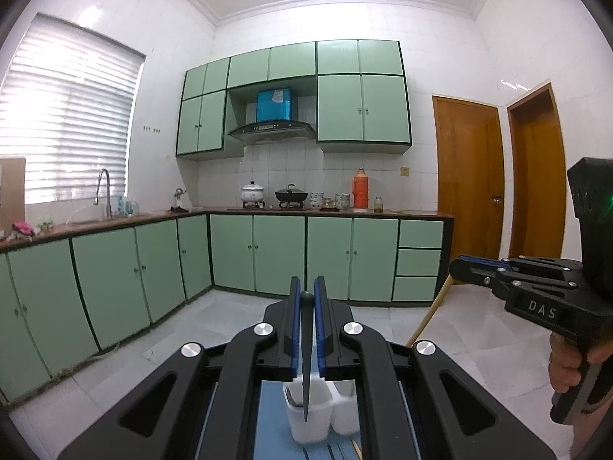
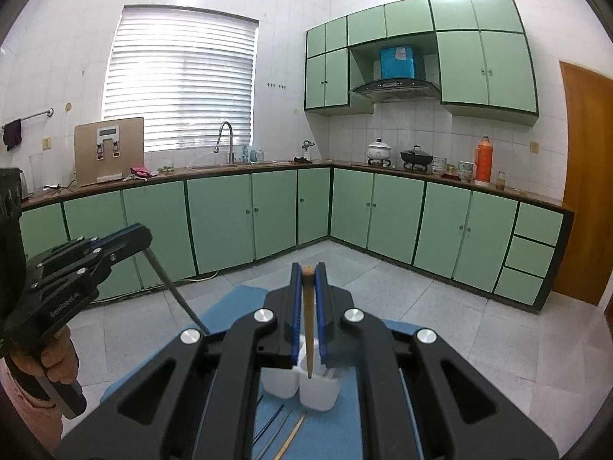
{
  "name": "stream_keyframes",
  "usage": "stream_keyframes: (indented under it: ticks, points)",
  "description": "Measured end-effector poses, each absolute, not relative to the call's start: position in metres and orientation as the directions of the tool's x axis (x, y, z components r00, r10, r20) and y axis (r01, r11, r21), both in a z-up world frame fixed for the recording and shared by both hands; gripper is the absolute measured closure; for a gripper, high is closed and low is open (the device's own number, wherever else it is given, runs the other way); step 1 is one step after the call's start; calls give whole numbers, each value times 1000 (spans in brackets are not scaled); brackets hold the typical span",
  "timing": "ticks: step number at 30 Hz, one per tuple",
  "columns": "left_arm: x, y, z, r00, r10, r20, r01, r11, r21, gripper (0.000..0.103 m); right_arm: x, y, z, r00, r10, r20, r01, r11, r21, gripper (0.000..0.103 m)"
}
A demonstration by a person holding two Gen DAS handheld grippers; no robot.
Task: Organize utensils
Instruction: 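Lower the grey chopstick into the holder and open the left tool while the right tool releases its chopstick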
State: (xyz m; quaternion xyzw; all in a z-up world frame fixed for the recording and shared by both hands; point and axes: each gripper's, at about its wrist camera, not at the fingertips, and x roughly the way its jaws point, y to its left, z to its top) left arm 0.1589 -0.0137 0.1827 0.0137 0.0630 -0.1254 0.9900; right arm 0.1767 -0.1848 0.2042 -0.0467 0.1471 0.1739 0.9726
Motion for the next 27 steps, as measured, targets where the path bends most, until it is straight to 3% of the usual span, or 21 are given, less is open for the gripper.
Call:
stream_keyframes:
  ticks: [5,15,27]
  points:
    - [201,-25,193,963,-235,-134,240,971,20,96,219,-177,204,879,311,-361,-350,936,-45,97]
    - [296,-38,144,918,-247,-311,250,968,-31,96,296,-159,163,808,308,-502,-362,932,-12,97]
    - [352,-47,95,876,-221,-430,220,974,-51,96,344,-143,114,741,292,-604,-354,935,18,97]
